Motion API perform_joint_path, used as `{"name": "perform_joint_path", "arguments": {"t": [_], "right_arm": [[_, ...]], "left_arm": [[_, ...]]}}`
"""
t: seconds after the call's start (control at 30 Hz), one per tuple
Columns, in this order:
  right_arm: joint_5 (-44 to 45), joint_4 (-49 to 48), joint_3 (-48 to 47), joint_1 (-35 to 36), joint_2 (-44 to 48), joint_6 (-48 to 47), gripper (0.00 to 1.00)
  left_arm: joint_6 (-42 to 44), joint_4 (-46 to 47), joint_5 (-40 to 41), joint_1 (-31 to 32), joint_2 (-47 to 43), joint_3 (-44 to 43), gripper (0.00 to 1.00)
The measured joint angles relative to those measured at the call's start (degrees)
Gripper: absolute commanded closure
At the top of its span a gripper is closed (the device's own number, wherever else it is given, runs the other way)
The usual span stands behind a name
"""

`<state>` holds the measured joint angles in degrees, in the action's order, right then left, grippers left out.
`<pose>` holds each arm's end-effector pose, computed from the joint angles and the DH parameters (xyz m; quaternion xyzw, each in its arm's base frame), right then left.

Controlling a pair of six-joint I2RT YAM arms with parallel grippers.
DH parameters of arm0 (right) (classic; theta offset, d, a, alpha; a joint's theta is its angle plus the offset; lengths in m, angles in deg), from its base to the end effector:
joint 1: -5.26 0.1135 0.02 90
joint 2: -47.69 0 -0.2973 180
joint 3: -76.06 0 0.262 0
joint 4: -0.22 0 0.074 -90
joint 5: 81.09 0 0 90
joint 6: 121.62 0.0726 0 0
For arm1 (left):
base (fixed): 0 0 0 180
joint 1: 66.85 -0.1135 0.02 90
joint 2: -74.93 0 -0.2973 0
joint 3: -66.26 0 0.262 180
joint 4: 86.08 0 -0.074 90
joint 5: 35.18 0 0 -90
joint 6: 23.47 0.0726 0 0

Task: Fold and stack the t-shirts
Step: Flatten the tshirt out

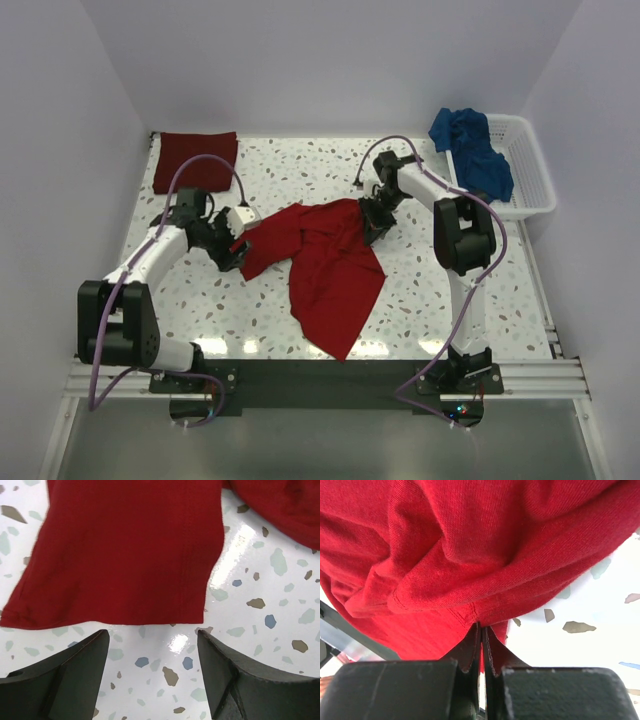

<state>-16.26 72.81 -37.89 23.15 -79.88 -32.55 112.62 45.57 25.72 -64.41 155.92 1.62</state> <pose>0.4332 0.1723 0.1480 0.1666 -0.9611 -0.2201 0.0002 0.2818 -0.0473 0.2091 0.4383 0.8384 -0.1488 0.2879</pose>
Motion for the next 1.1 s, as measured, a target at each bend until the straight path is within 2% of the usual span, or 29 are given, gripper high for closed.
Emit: {"name": "perform_joint_path", "arguments": {"t": [0.17, 0.47, 0.67, 0.7, 0.73, 0.83, 0.87, 0.97, 1.1], "right_arm": [[0.09, 0.04, -0.44, 0.00, 0.02, -0.09, 1.00], [0.42, 0.66, -1.01, 0.00, 0.09, -0.55, 1.00], [0.83, 1.38, -1.29, -0.02, 0.13, -1.11, 1.00], [1.05, 1.49, -1.33, -0.02, 0.15, -1.29, 1.00], [1.29, 1.75, -1.44, -0.07, 0.15, -1.57, 1.00], [1.70, 2.54, -1.57, -0.31, 0.37, -2.16, 1.00], [1.73, 2.78, -1.60, -0.46, 0.50, -2.43, 1.00], [1.86, 3.52, -1.62, -1.09, 1.38, -3.28, 1.00], [2.56, 4.98, -2.03, -1.86, 3.72, -4.96, 1.00]], "left_arm": [[1.77, -0.28, 1.03, 2.21, 0.13, 2.21, 0.33], [3.08, 1.40, 4.44, 6.69, 1.90, 6.75, 0.34], [2.99, 5.90, 7.04, 9.03, 4.15, 8.63, 0.35], [2.69, 6.91, 7.10, 9.22, 4.35, 8.63, 0.38], [2.43, 7.56, 7.04, 9.31, 4.59, 8.57, 0.47], [1.66, 9.42, 6.99, 9.99, 5.53, 8.22, 0.66], [1.57, 9.90, 7.02, 10.14, 5.84, 8.07, 0.80], [1.75, 11.98, 7.91, 10.51, 6.45, 7.72, 1.00], [1.42, 11.61, 8.96, 10.29, 6.03, 7.63, 1.00]]}}
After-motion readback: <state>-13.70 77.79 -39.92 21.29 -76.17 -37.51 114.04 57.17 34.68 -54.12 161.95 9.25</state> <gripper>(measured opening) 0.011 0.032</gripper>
